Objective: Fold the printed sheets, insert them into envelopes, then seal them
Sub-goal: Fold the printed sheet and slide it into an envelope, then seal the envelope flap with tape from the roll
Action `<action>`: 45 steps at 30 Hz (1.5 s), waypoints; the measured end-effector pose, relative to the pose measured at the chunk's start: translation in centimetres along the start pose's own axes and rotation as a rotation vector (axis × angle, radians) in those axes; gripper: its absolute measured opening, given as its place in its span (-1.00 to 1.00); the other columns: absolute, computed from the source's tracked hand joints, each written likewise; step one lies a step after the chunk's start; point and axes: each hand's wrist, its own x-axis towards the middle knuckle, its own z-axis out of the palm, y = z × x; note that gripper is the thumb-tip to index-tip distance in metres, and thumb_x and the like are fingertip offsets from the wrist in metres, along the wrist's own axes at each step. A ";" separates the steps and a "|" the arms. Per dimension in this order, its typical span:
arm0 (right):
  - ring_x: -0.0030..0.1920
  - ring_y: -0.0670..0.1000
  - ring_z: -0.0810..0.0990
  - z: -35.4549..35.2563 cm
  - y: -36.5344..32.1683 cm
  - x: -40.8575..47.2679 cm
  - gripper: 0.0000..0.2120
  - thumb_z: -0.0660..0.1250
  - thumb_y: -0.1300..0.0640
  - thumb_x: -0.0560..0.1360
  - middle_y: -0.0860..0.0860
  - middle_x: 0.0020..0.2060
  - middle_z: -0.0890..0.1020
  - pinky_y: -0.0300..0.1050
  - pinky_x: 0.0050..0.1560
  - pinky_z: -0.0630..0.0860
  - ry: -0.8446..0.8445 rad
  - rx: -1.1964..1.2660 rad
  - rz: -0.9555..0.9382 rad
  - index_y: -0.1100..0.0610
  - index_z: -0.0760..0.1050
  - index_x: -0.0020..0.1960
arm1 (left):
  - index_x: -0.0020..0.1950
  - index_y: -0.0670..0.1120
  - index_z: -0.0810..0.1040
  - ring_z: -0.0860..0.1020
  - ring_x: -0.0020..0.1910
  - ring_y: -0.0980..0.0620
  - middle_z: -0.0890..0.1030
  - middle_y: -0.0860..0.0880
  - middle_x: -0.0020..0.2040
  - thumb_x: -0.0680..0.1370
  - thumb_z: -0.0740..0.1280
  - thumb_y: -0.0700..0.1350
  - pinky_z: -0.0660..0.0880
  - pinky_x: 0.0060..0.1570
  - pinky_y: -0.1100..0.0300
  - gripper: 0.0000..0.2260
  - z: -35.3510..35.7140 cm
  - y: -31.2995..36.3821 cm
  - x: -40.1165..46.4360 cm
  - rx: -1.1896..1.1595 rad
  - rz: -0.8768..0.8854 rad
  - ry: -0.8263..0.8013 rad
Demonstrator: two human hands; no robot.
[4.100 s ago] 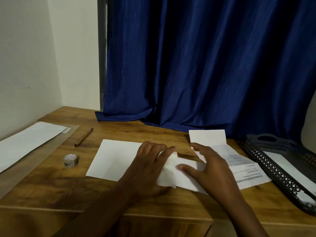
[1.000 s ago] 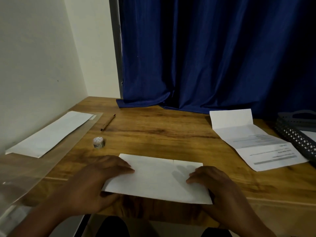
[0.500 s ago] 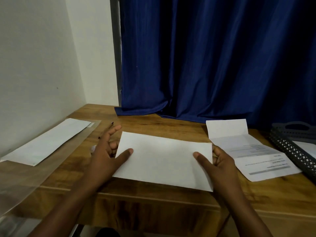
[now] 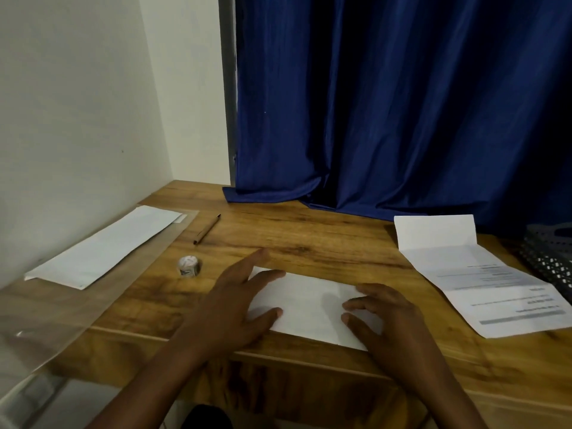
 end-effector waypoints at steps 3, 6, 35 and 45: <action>0.32 -0.23 0.42 -0.1 -0.4 -0.1 -0.76 0.36 -0.26 0.50 -0.32 0.31 0.51 -0.03 0.47 0.31 -0.024 -0.037 -0.050 -0.30 0.60 0.15 | 0.52 0.35 0.22 -0.07 0.60 0.20 -0.17 0.32 0.62 0.52 0.27 0.34 0.18 0.48 0.07 -0.42 -0.3 0.3 0.0 0.001 0.038 0.122; 0.33 -0.25 0.43 -0.4 -0.6 -0.2 -0.77 0.36 -0.23 0.52 -0.34 0.30 0.53 -0.02 0.46 0.34 -0.038 -0.031 -0.085 -0.30 0.60 0.16 | 0.46 0.27 0.38 -0.01 0.60 0.19 -0.02 0.22 0.63 0.54 0.42 0.13 0.20 0.46 0.03 -0.50 -1.2 0.4 -0.3 -0.044 0.042 0.306; 0.46 -0.32 0.27 -0.4 -1.0 0.2 -0.57 0.24 -0.33 0.53 -0.36 0.40 0.44 -0.11 0.49 0.32 0.041 0.169 -0.105 -0.25 0.52 0.35 | 0.43 0.04 0.47 0.66 0.20 0.01 0.64 0.02 0.28 0.53 0.46 -0.29 0.57 0.23 0.12 -0.49 1.2 6.6 4.4 -0.979 -0.063 0.094; 0.12 -0.31 0.60 0.8 -2.8 0.7 -0.79 0.40 -0.01 0.56 -0.33 0.06 0.68 -0.21 0.13 0.58 0.189 0.490 0.015 -0.16 0.66 0.18 | 0.53 0.12 0.30 0.61 0.26 0.03 0.62 0.08 0.31 0.53 0.45 -0.35 0.56 0.21 0.16 -0.31 2.6 6.2 4.2 -0.878 -0.020 0.007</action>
